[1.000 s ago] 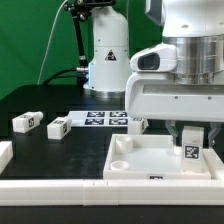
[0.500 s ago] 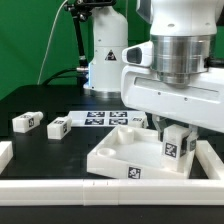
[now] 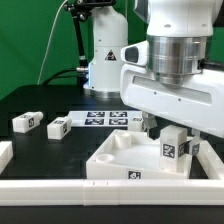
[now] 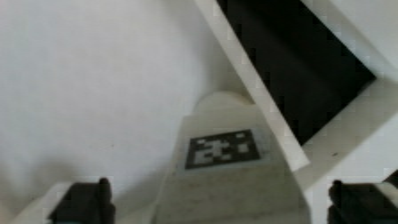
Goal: Assemble one leg
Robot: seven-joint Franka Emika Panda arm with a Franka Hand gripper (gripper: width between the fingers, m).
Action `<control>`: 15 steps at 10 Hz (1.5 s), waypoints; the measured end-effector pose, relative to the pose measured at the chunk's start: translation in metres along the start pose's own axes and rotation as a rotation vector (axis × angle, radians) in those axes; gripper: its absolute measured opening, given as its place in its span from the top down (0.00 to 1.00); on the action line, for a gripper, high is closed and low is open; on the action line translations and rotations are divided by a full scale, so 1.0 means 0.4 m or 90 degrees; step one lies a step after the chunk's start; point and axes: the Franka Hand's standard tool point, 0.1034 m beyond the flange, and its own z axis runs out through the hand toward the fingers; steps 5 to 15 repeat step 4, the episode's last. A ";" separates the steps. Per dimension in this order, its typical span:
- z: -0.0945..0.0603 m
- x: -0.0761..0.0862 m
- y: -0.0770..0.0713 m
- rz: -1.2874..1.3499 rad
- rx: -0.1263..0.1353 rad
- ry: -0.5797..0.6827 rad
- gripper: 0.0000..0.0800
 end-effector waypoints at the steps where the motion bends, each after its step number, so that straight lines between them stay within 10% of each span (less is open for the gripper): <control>1: 0.000 0.000 0.000 0.000 0.000 0.000 0.20; 15: 0.001 0.000 0.000 0.000 -0.001 0.000 0.19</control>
Offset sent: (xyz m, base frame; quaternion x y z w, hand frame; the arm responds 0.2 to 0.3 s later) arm 0.0000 0.0000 0.0000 0.0000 0.0000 0.0000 1.0000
